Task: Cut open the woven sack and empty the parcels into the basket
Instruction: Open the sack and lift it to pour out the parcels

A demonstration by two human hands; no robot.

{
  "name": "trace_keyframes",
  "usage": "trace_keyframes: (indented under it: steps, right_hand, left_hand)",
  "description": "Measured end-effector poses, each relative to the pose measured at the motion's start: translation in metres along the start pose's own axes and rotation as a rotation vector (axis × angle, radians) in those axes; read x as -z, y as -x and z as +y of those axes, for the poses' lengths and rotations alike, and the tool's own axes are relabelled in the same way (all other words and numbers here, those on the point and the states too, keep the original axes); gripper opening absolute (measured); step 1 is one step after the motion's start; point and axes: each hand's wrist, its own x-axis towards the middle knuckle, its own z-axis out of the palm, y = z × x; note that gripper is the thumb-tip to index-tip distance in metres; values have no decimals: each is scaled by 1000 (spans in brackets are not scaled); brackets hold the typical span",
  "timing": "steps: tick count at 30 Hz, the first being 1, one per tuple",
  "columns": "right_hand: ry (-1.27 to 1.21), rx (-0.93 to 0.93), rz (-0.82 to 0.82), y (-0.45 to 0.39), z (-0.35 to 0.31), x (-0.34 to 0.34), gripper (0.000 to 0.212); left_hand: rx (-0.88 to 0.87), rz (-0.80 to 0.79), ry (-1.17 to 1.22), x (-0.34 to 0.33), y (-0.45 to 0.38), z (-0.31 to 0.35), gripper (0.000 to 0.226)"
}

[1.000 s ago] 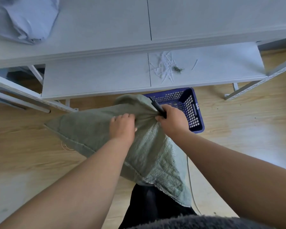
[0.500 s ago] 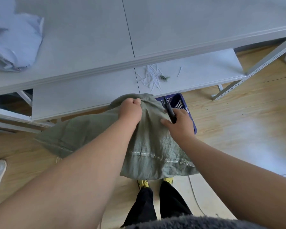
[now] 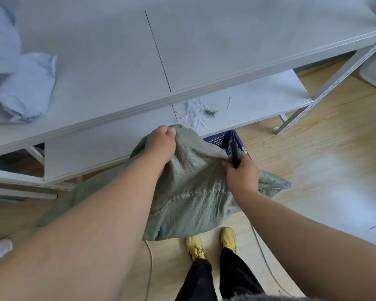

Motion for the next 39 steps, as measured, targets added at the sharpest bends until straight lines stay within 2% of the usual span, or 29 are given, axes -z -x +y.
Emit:
trace_keyframes:
  steps: [5,8,10,13,16,17,19,21,23,25,27,30,32,36,39]
  right_hand:
    - [-73,68,96,0,-24,7,9]
    - [-134,143,134,3,-40,7,6]
    - [-138,214,138,0,-55,8,7]
    - [-66,297,62,-9,-75,9,5]
    - [-34,293,62,-18,-77,12,6]
    - [-31,278,66,-20,-74,14,7]
    - [-45,237,53,-22,-69,17,7]
    - [-68,206,31,-23,-67,20,7]
    - [-94,191,1,-24,-70,22,11]
    - [-99,204,-36,-23,-75,23,13]
    - [-73,245,-75,-21,-79,23,8]
    - [-36,304,-141,-15,-82,25,12]
    - [-31,311,-176,-12,-82,27,16]
    - [-25,317,-225,-14,-82,29,10]
    - [-44,314,-227,-15,-81,29,14]
  left_hand:
    - [37,-27,-51,4,3,-25,32]
    - [-9,-58,6,5,4,-30,30]
    - [-70,-142,-17,6,3,-30,32]
    - [-133,-306,-163,3,4,-34,58]
    - [-104,-383,-149,-2,8,-38,82]
    - [-118,-397,-223,-5,10,-40,84]
    - [-190,-340,-484,-14,16,-43,76]
    - [-291,-80,-630,-23,22,-45,61]
    - [-426,199,-525,-31,29,-43,52]
    - [-610,311,-371,-38,35,-39,45]
    - [-680,235,-392,-47,42,-33,49]
    - [-499,151,-564,-55,42,-34,56]
    - [-381,144,-642,-53,37,-38,47]
    - [-356,85,-715,-50,33,-46,18]
    - [-340,62,-641,-55,38,-46,28]
